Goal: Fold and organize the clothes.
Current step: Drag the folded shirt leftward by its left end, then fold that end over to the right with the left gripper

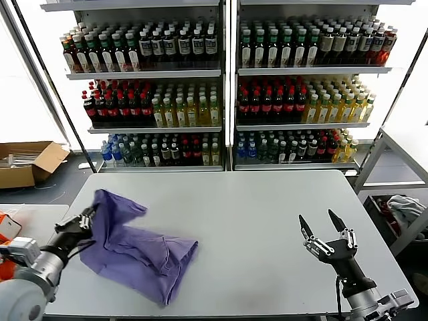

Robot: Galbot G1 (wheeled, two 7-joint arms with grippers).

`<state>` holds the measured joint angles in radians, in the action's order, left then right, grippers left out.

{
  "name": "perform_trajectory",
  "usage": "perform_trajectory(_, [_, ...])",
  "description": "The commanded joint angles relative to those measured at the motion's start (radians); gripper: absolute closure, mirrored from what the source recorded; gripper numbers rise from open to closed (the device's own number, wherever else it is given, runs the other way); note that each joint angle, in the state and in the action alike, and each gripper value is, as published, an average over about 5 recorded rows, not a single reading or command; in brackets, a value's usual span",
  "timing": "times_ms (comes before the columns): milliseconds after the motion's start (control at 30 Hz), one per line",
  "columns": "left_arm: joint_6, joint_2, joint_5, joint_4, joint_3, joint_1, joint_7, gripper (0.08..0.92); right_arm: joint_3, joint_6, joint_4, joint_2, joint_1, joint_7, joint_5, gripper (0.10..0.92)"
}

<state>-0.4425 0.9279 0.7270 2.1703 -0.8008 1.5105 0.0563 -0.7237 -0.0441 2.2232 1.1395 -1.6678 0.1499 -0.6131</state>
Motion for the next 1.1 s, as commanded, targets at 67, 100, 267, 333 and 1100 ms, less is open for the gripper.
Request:
perform_trajectory(67, [0.053,0.112,-0.233,0.029,0.280,0.057,-0.062,0.912,-0.002,0.002,-0.003,0.002,0.002,-0.001,0.000,0.203])
perform_trajectory(100, [0.059,0.116,-0.251,0.026,0.296,0.068,-0.068,0.912,-0.002,0.002,-0.004,0.003,0.002,-0.001,0.000,0.203])
perform_trajectory(267, [0.074,0.134,-0.297,0.016,0.361,0.099,-0.079,0.912,0.002,0.002,-0.013,0.006,0.005,0.000,0.001,0.203])
perform_trajectory(333, [0.075,0.142,-0.303,0.016,0.383,0.103,-0.077,0.912,0.006,0.003,-0.016,0.008,0.007,0.000,0.003,0.203])
perform_trajectory(1100, [0.210,0.159,-0.135,0.012,0.516,0.048,-0.014,0.671,0.054,0.017,-0.015,0.021,0.030,-0.002,0.031,0.203])
